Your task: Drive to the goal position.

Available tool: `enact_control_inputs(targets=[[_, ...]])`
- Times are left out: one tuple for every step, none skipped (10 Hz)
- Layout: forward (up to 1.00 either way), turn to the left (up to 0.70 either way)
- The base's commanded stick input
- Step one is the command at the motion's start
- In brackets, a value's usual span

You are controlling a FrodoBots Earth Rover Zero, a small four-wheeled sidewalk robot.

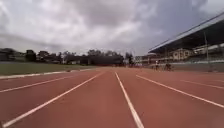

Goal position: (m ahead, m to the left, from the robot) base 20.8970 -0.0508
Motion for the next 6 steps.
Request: enact_control_inputs(targets=[[0.6, 0.0], [0.6, 0.0], [0.6, 0.0], [0.6, 0.0], [0.6, 0.0], [0.6, 0.0]])
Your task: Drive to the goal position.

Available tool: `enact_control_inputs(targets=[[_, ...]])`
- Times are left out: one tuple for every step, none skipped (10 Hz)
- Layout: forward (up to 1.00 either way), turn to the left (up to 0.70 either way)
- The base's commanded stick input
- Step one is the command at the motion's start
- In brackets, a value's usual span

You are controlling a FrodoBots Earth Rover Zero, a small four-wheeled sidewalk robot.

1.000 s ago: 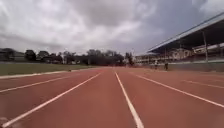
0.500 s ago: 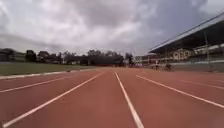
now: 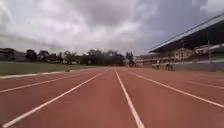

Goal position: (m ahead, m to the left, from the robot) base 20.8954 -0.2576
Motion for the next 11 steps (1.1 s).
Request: enact_control_inputs(targets=[[0.6, 0.0], [0.6, 0.0], [0.6, 0.0], [0.6, 0.0], [0.6, 0.0], [0.6, 0.0], [0.6, 0.0], [0.6, 0.0], [0.6, 0.0], [0.6, 0.0], [0.6, 0.0]])
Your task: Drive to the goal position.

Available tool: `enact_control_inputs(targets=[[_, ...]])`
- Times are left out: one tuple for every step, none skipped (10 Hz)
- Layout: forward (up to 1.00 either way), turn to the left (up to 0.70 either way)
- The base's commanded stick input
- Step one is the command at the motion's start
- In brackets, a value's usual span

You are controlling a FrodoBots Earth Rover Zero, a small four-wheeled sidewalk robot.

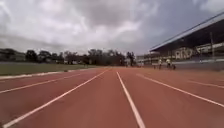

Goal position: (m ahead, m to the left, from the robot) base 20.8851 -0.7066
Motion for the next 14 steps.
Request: enact_control_inputs(targets=[[0.6, 0.0], [0.6, 0.0], [0.6, 0.0], [0.6, 0.0], [0.6, 0.0], [0.6, 0.0], [0.6, 0.0], [0.6, 0.0], [0.6, 0.0], [0.6, 0.0], [0.6, 0.0], [0.6, 0.0], [0.6, 0.0], [0.6, 0.0]])
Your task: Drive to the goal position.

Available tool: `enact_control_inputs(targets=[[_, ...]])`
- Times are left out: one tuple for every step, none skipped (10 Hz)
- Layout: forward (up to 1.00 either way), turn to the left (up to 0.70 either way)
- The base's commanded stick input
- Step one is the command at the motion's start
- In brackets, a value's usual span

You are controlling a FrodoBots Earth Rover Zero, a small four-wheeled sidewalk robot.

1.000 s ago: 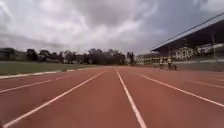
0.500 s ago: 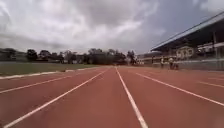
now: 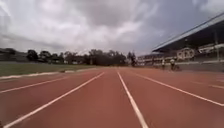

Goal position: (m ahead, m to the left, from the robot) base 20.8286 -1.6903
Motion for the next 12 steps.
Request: enact_control_inputs(targets=[[0.6, 0.0], [0.6, 0.0], [0.6, 0.0], [0.6, 0.0], [0.6, 0.0], [0.6, 0.0], [0.6, 0.0], [0.6, 0.0], [0.6, 0.0], [0.6, 0.0], [0.6, 0.0], [0.6, 0.0]])
